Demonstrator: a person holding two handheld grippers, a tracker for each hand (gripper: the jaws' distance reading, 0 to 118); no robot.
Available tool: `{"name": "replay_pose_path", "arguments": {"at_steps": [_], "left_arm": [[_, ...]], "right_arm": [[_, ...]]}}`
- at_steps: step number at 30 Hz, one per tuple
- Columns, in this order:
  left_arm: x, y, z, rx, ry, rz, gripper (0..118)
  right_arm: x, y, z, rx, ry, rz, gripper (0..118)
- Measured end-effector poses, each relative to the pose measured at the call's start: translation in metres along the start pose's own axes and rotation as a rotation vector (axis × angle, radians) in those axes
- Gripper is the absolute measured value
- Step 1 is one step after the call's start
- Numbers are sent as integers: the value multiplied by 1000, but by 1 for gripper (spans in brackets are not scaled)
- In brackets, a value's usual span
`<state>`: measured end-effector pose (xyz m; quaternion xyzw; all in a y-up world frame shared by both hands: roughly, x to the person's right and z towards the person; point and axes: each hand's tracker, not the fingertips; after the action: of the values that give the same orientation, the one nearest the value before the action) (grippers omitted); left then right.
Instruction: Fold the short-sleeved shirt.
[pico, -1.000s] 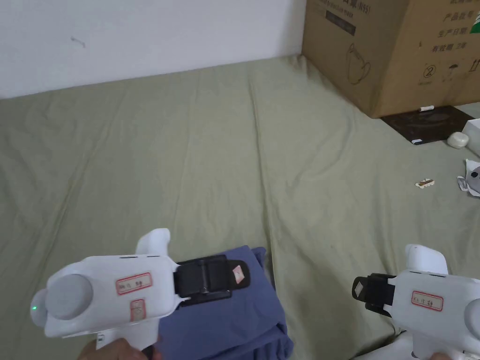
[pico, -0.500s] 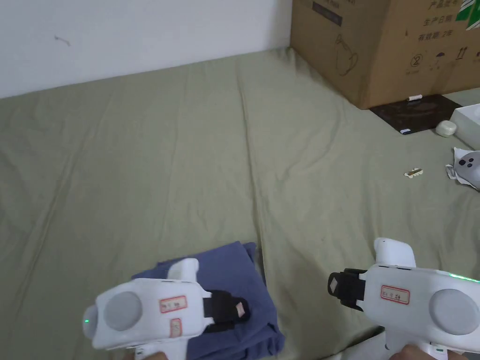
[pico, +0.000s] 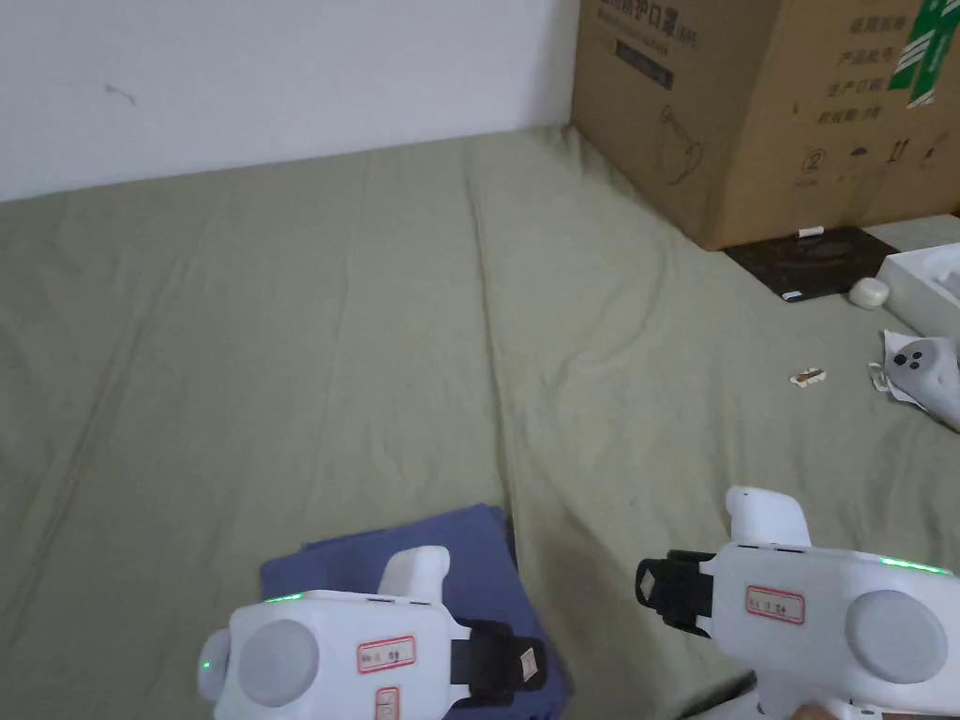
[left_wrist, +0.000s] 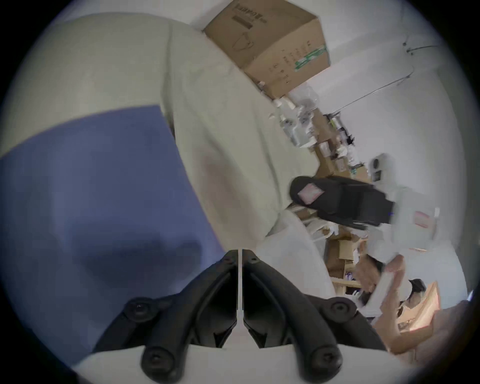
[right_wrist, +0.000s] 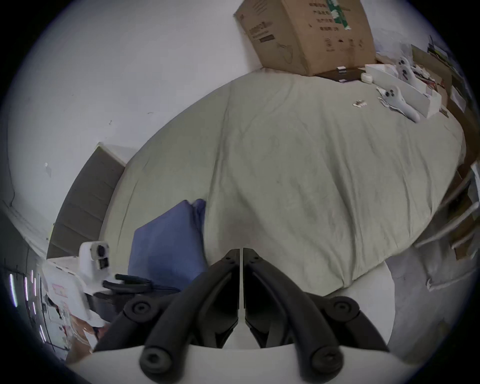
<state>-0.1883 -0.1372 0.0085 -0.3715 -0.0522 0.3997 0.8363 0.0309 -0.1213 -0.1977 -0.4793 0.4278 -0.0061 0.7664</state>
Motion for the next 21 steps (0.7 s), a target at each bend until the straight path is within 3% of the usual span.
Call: {"name": "replay_pose_path", "arguments": {"at_steps": [7, 11, 14, 15, 17, 19, 21], "left_arm": [[-75, -17, 117, 285, 3, 197, 3], [-110, -44, 151, 359, 38, 309, 3], [-132, -59, 157, 401, 3, 387, 5], [-139, -62, 157, 413, -10, 413, 10], [-150, -64, 155, 421, -13, 462, 48], [-155, -61, 147, 395, -20, 470, 112], [-159, -58, 139, 377, -59, 466, 117]], "right_arm": [[-79, 17, -30, -70, 113, 226, 2], [-116, 9, -71, -162, 180, 291, 2], [-130, -3, -105, -252, 134, 331, 2], [-129, -7, -117, -290, 94, 335, 2], [-129, -13, -125, -285, 80, 340, 2], [-127, -11, -123, -282, 89, 320, 2], [-125, -8, -123, -289, 98, 313, 2]]}}
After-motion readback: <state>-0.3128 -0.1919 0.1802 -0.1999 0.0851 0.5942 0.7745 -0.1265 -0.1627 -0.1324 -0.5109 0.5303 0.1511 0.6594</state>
